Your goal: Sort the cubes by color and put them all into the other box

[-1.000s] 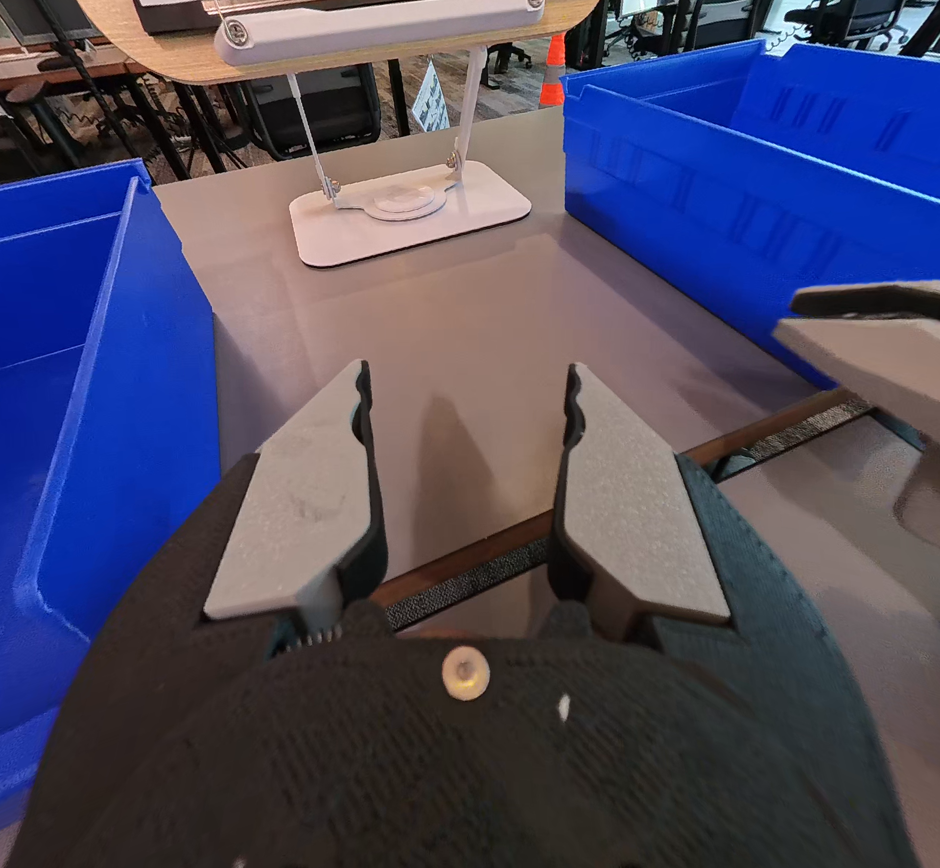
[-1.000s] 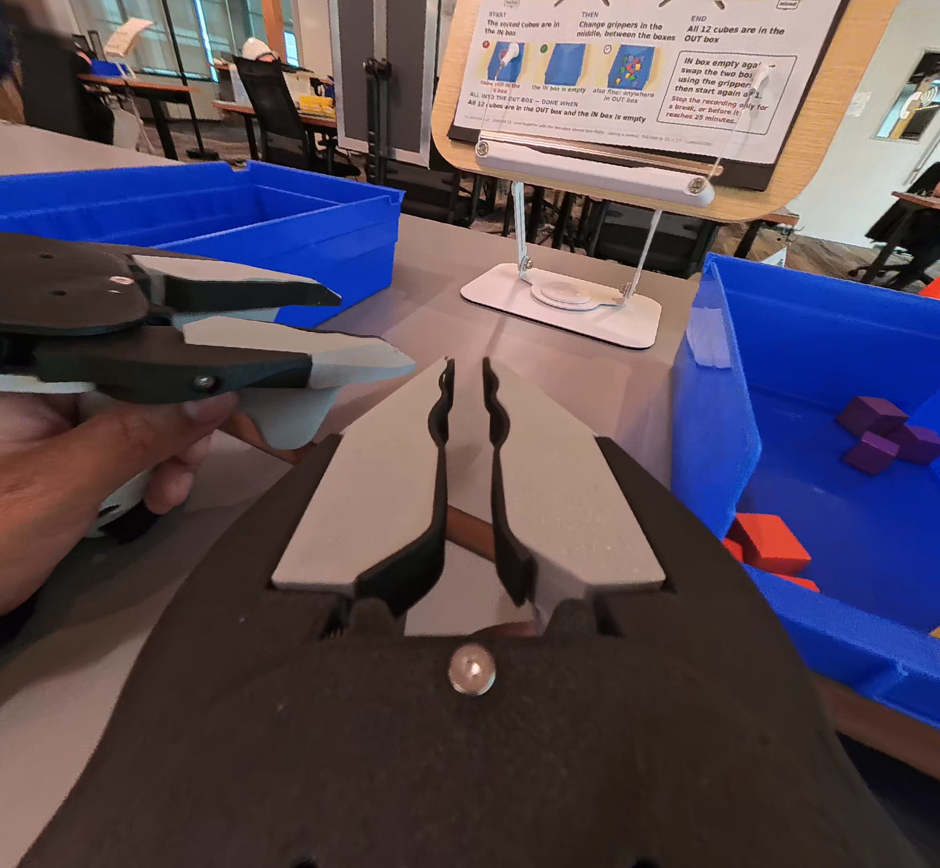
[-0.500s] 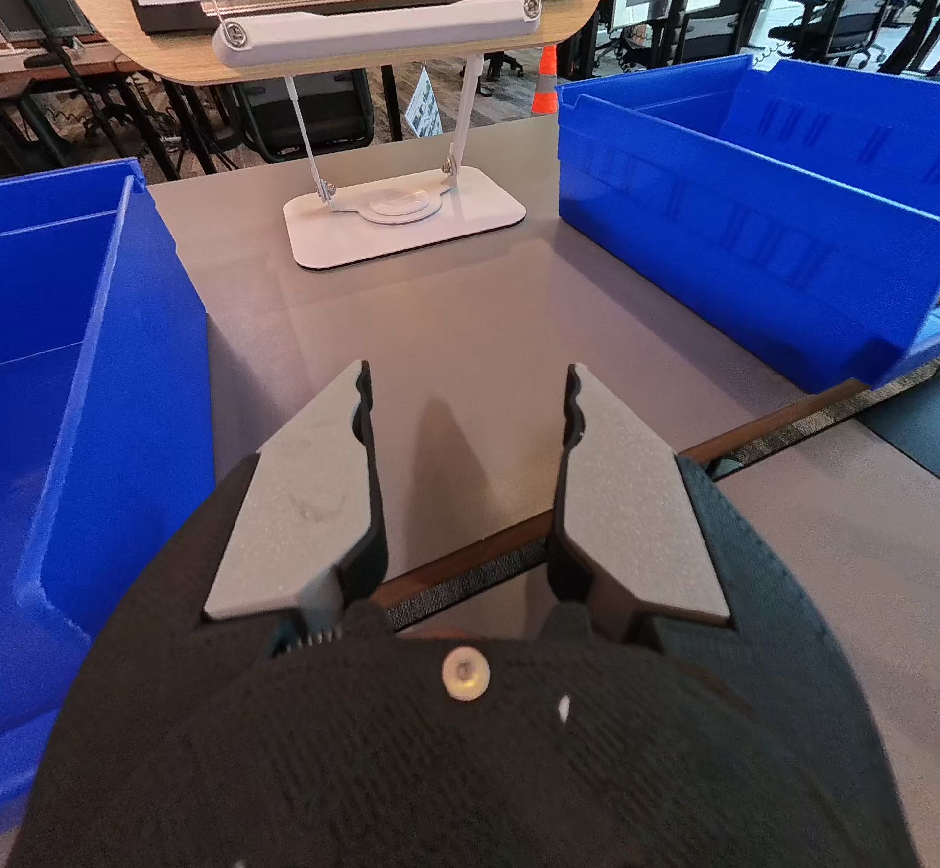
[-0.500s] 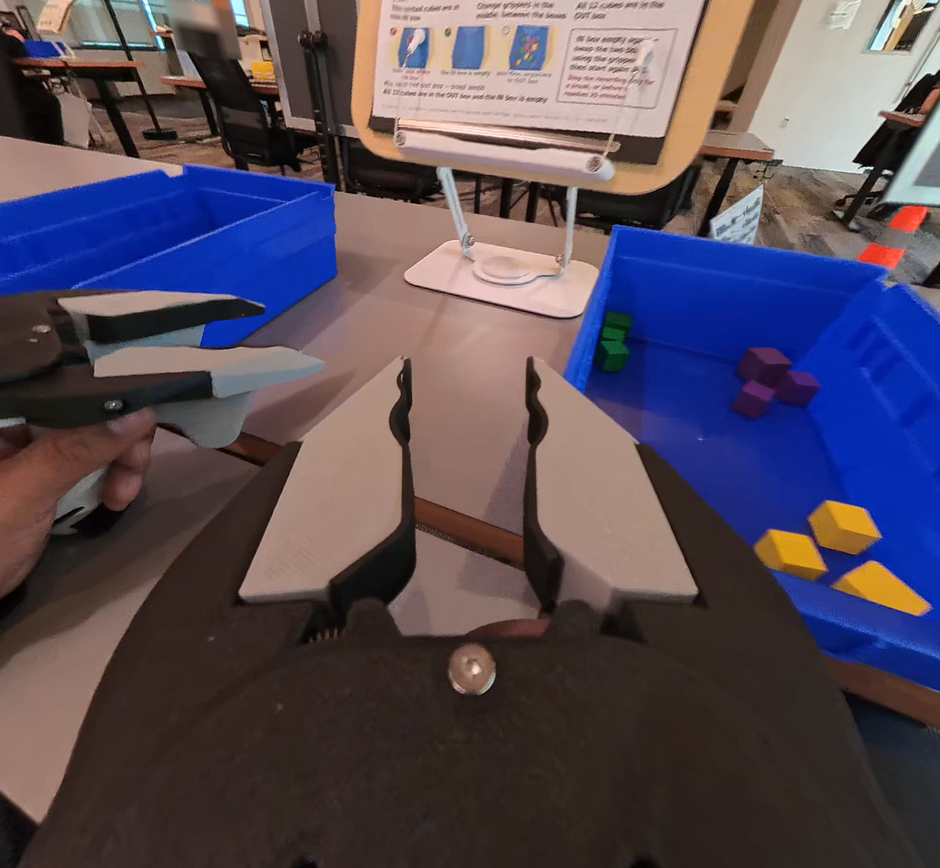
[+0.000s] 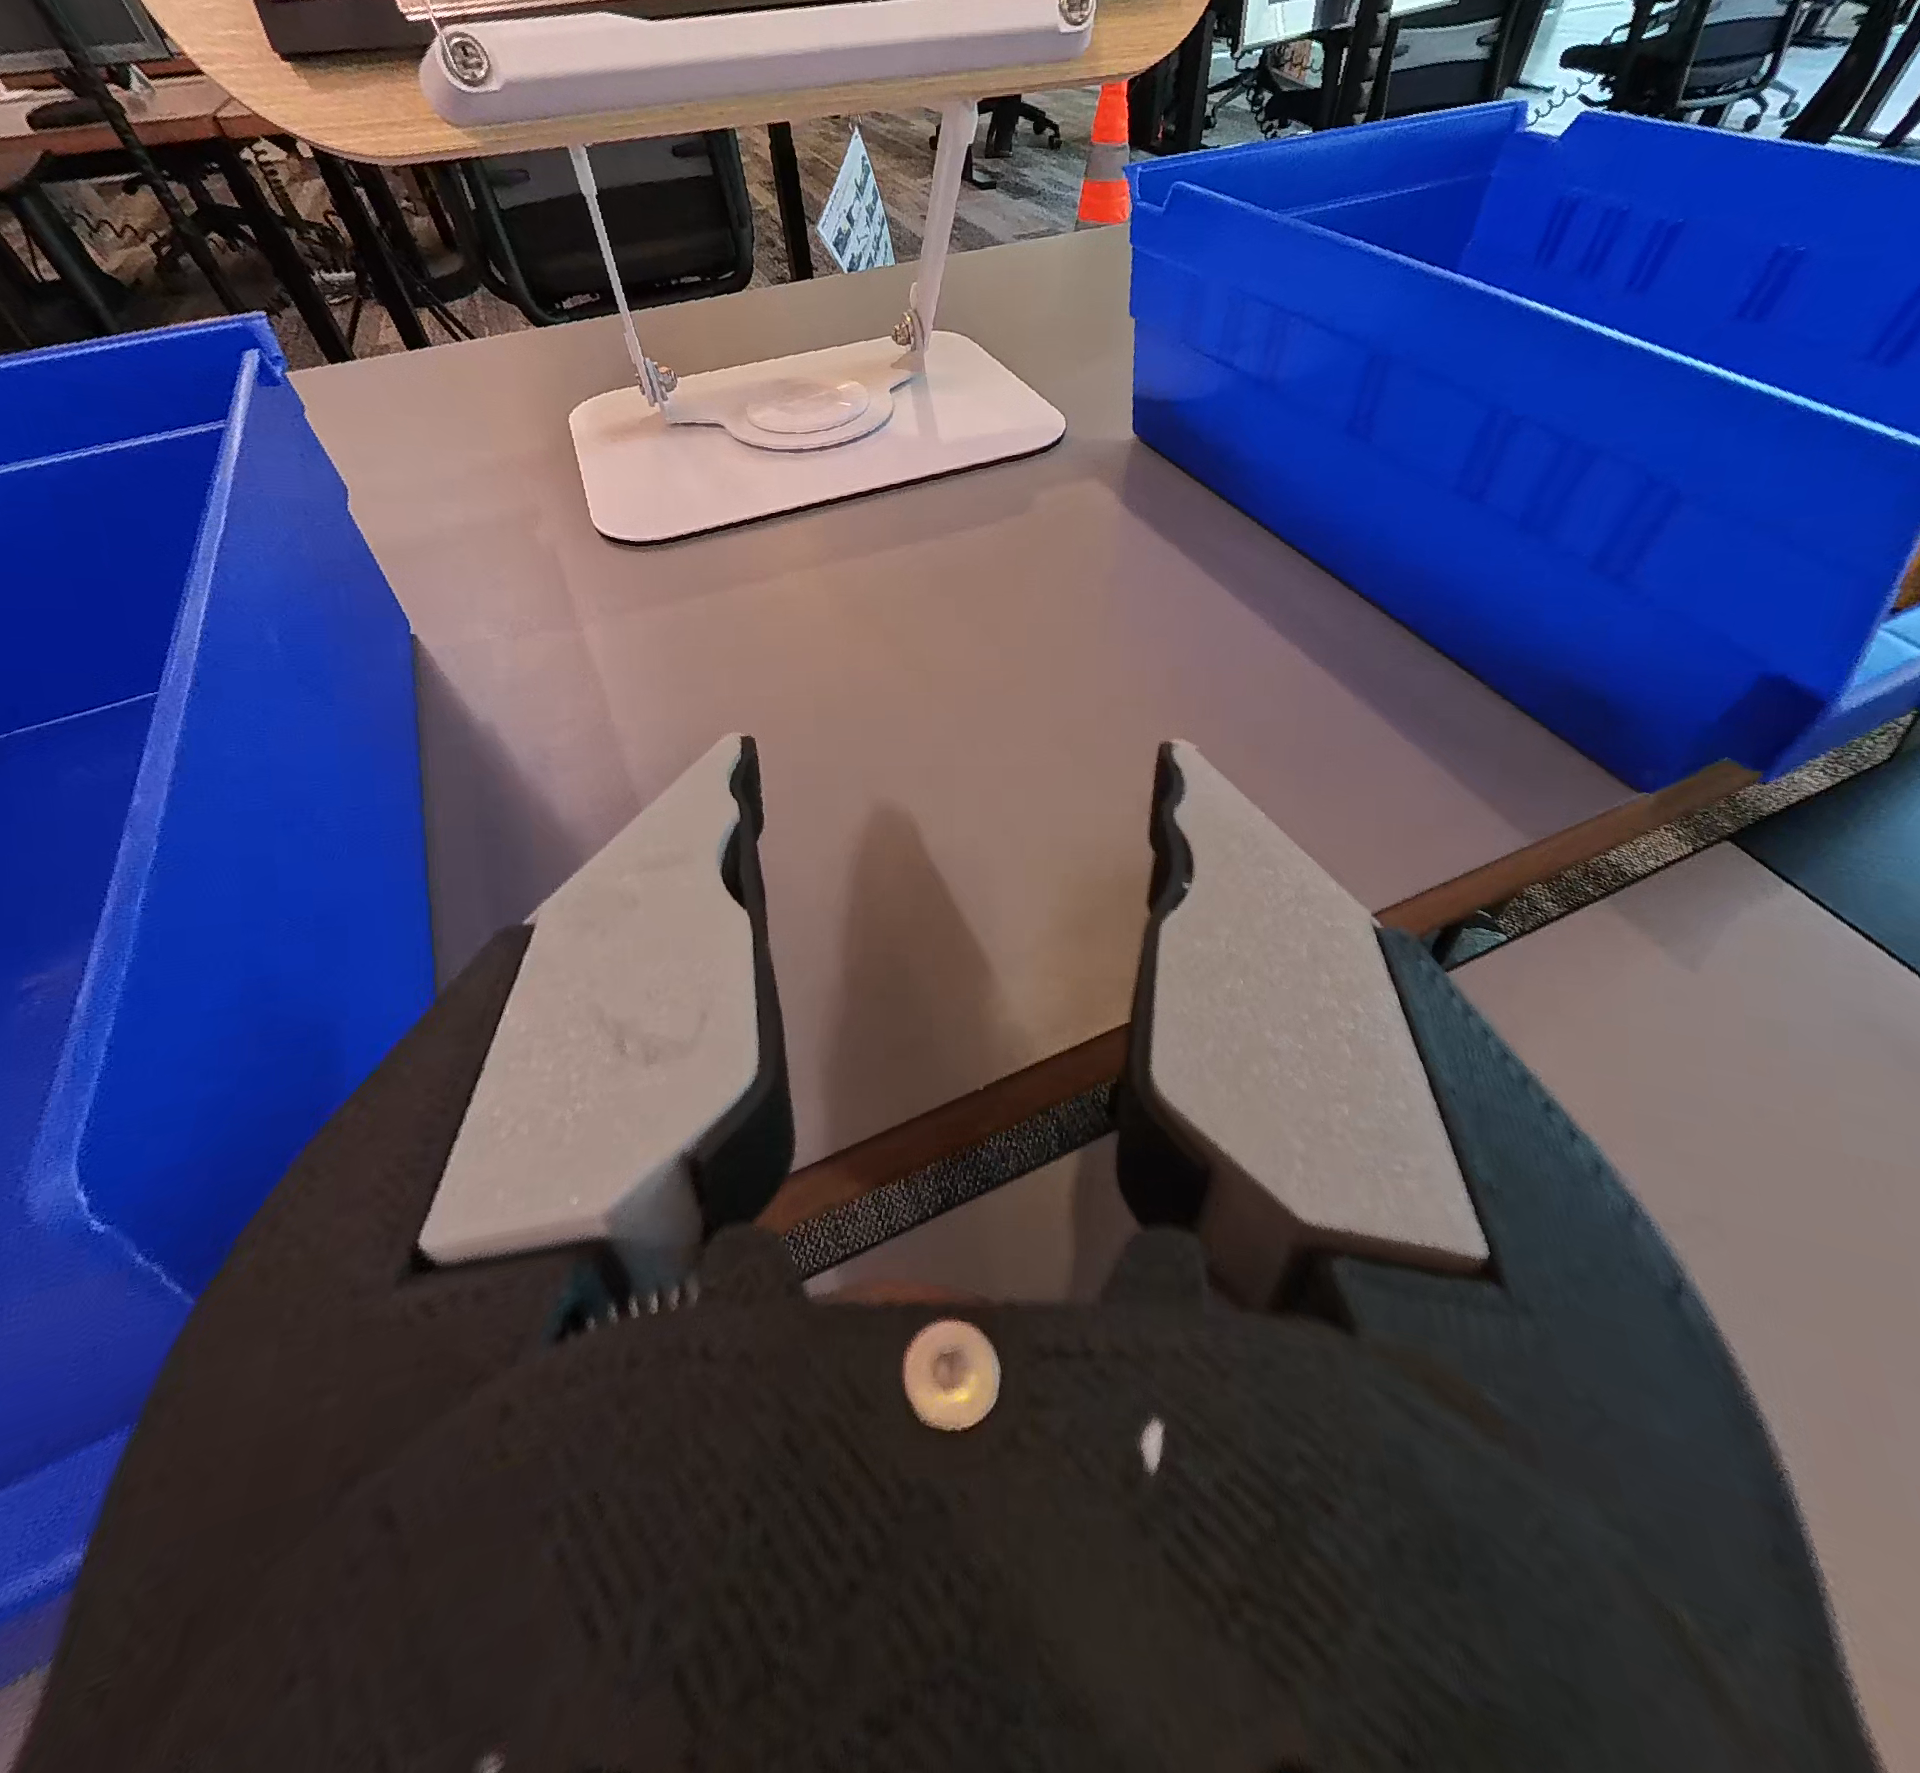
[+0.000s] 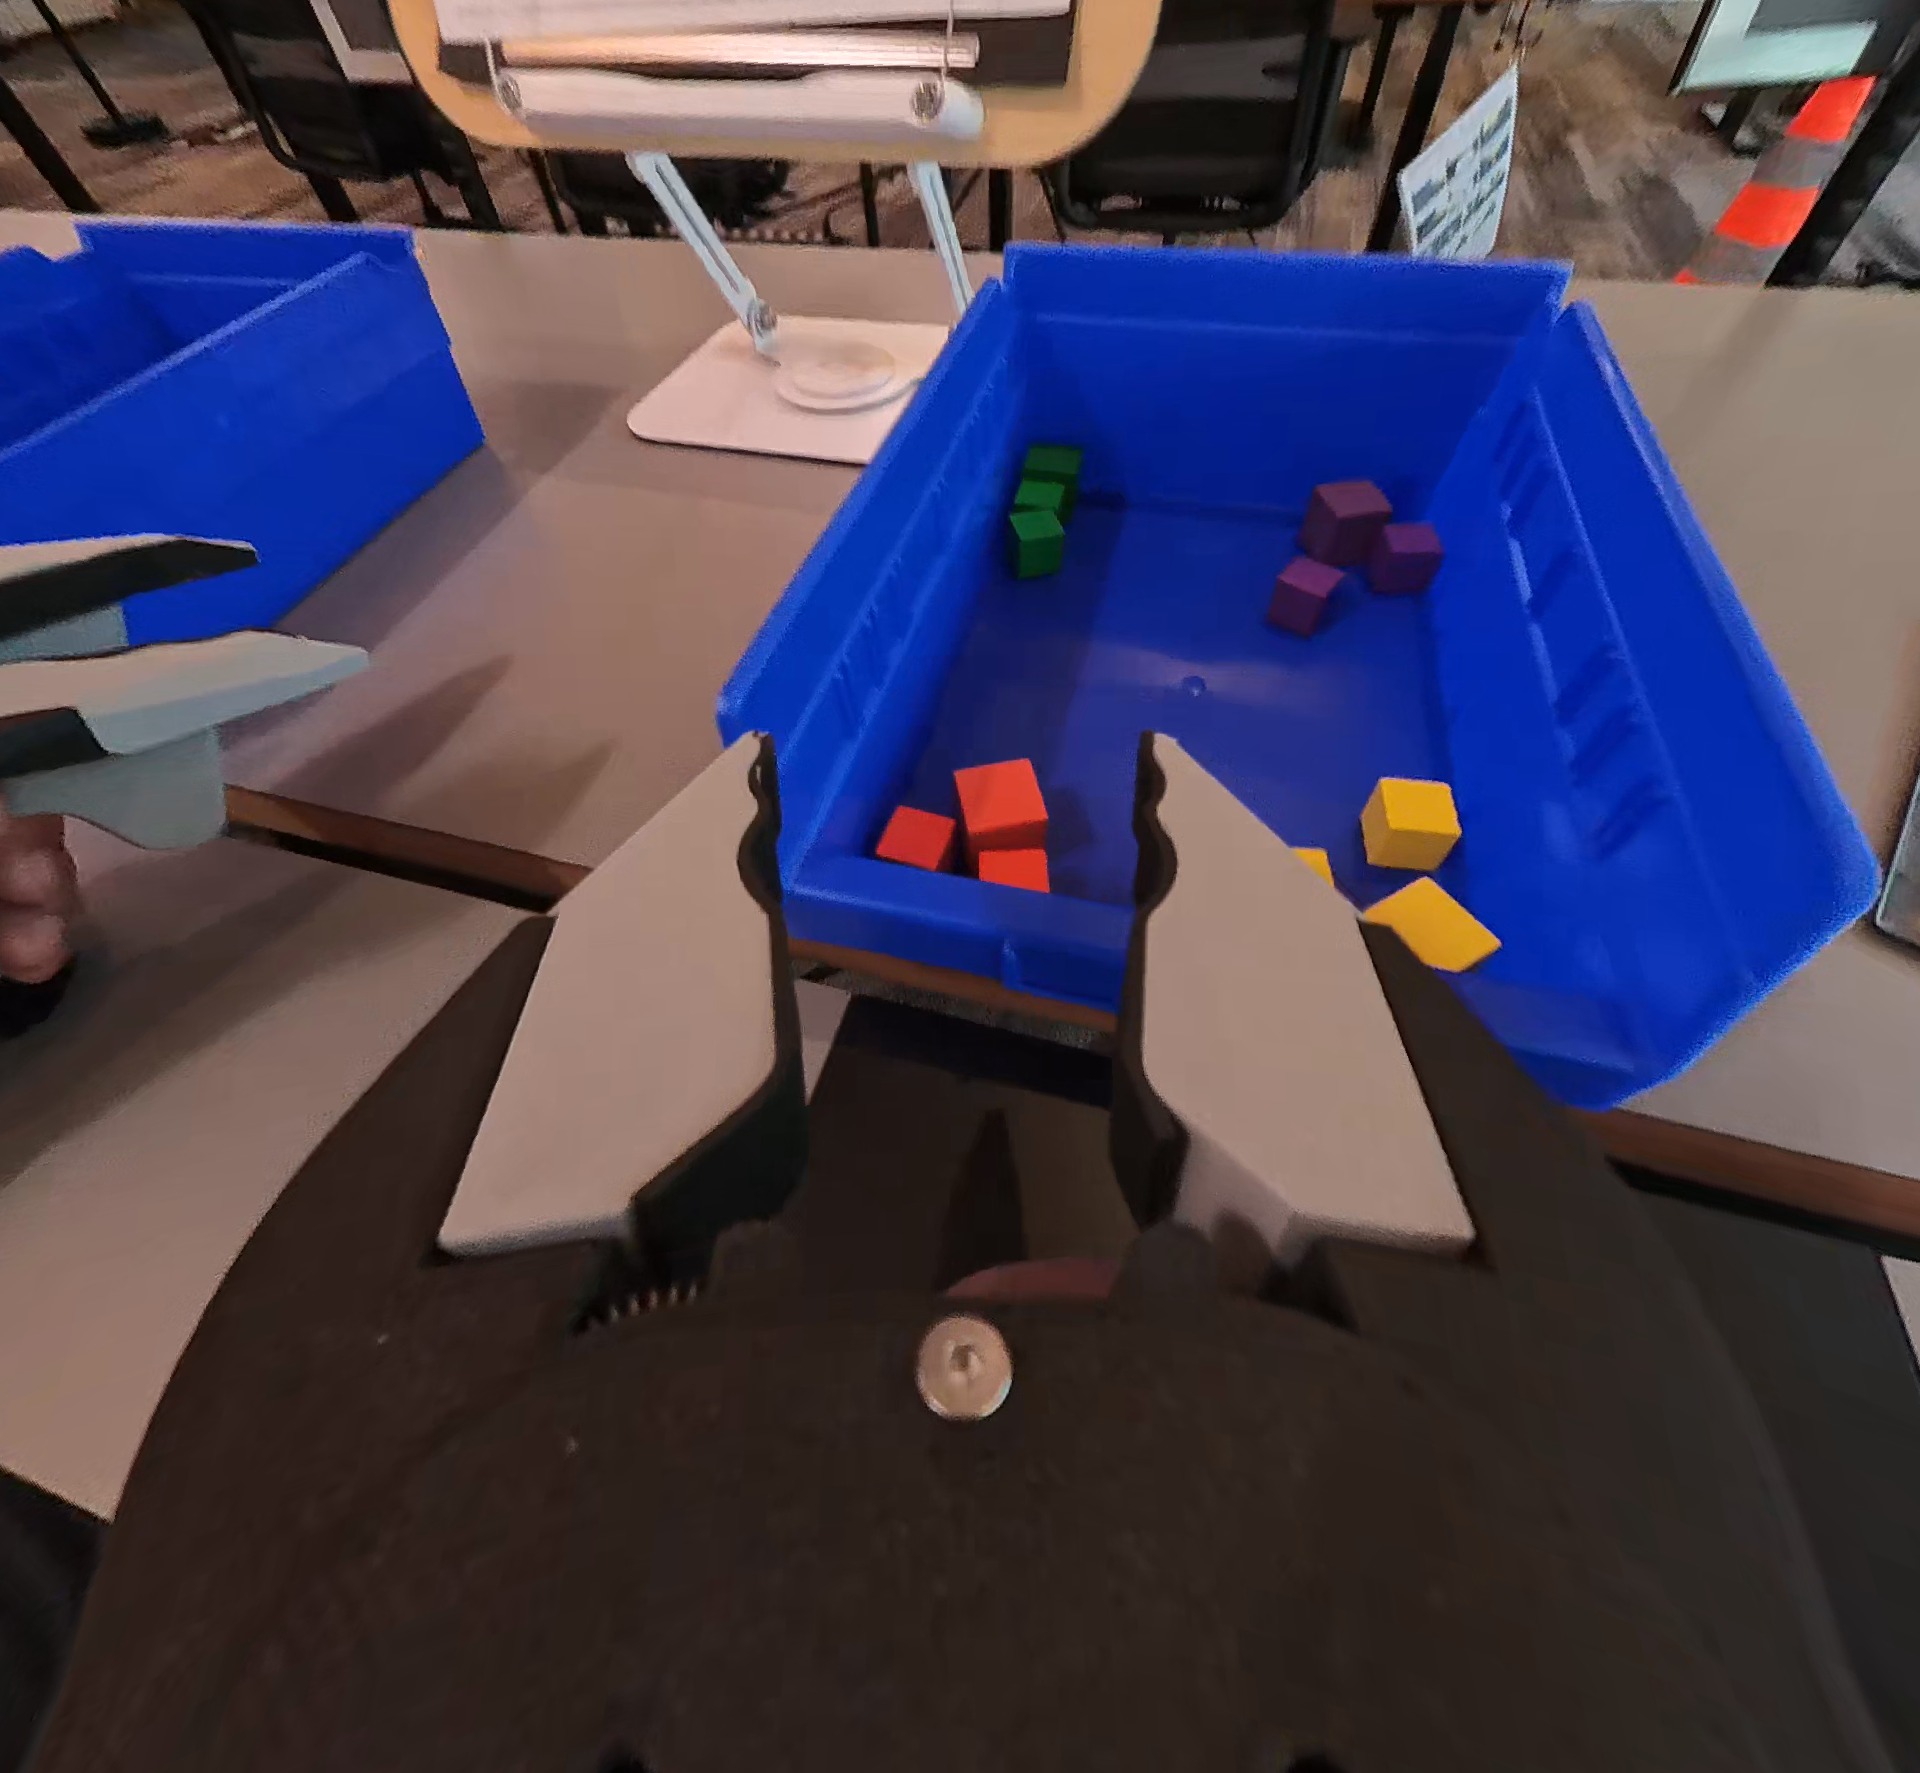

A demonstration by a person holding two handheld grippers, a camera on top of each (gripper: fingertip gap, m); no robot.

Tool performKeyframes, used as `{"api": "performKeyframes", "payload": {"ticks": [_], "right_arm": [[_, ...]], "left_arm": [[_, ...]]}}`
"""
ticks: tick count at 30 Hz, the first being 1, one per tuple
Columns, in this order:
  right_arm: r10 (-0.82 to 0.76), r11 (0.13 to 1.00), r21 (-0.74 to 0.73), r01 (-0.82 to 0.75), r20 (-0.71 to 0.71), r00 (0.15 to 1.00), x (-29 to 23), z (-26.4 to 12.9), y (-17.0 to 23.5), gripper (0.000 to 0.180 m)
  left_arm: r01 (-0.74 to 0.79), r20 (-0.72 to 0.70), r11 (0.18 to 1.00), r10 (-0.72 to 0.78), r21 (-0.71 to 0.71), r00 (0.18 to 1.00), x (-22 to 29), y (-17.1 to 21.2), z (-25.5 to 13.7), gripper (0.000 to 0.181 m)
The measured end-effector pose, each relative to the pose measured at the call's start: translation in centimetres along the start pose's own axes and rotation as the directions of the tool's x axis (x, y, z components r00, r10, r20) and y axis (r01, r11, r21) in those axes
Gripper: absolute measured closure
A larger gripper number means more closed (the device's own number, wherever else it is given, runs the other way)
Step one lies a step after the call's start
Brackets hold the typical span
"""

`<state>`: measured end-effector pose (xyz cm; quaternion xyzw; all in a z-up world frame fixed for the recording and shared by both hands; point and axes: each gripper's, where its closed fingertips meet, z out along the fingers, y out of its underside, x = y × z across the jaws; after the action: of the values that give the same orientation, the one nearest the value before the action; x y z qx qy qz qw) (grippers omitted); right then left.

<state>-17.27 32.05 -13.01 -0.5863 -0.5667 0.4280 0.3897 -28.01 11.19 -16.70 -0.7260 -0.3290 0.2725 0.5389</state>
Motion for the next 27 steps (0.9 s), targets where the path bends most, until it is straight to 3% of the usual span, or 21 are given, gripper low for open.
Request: {"api": "performKeyframes", "payload": {"ticks": [6,15,16,18,22,27], "right_arm": [[0.051,0.998,-0.031,-0.048,0.108,0.993,-2.2,1.2,0.9,0.113],[-0.045,0.998,-0.047,0.048,0.049,0.998,-3.9,4.2,2.9,0.116],[-0.054,0.997,-0.044,0.055,0.037,0.998,-3.9,4.5,3.0,0.12],[-0.081,0.995,-0.049,0.081,0.015,0.997,-3.6,5.0,3.4,0.146],[-0.061,0.997,-0.049,0.065,0.073,0.995,-4.4,5.1,3.6,0.167],[-0.12,0.989,-0.089,0.118,-0.008,0.993,-2.8,4.3,3.5,0.172]], "left_arm": [[0.0,-0.005,1.0,0.0,-0.003,1.0,0.1,0.0,0.0,0.106],[-0.003,-0.007,1.0,0.003,-0.006,1.0,0.1,0.1,0.0,0.107],[-0.004,-0.006,1.0,0.004,-0.007,1.0,0.1,0.1,0.1,0.107],[-0.005,-0.007,1.0,0.005,-0.007,1.0,0.1,0.1,0.1,0.107],[-0.003,-0.008,1.0,0.003,-0.009,1.0,0.1,0.1,0.1,0.107],[-0.001,-0.008,1.0,0.001,-0.004,1.0,0.1,0.1,0.0,0.107]]}}
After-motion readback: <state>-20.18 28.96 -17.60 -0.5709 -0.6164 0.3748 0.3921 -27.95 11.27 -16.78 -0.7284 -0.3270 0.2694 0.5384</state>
